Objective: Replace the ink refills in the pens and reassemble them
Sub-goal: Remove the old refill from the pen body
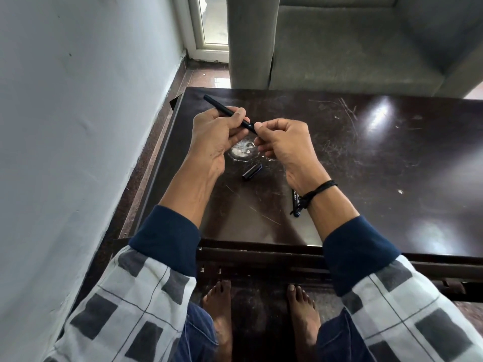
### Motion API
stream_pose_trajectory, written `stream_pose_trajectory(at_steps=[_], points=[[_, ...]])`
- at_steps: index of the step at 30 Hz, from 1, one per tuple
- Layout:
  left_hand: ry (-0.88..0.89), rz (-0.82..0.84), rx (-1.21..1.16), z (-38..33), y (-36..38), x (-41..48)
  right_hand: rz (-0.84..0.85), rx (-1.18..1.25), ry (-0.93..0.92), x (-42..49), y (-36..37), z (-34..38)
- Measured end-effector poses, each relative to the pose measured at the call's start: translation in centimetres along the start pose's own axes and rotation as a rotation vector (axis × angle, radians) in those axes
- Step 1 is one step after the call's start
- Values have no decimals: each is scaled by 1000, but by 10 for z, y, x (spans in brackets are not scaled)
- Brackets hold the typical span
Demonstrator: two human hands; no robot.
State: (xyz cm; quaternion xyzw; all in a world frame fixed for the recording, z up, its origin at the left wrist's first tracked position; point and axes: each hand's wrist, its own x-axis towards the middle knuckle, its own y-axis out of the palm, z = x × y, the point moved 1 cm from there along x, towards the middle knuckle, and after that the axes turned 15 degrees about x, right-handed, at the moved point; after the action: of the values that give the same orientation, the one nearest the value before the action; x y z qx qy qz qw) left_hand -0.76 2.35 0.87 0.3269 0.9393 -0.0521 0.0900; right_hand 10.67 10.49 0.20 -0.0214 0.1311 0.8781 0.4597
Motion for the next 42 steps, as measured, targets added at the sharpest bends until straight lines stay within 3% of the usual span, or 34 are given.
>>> stream_pose_trajectory(at_steps=[13, 22, 42], points=[[-7, 0, -18, 1, 0, 1, -39, -65, 58, 2, -3, 1], [3, -8, 0, 2, 0, 2, 22, 18, -16, -3, 1, 1], [8, -4, -11, 0, 0, 0, -47, -39, 7, -1, 5, -1]])
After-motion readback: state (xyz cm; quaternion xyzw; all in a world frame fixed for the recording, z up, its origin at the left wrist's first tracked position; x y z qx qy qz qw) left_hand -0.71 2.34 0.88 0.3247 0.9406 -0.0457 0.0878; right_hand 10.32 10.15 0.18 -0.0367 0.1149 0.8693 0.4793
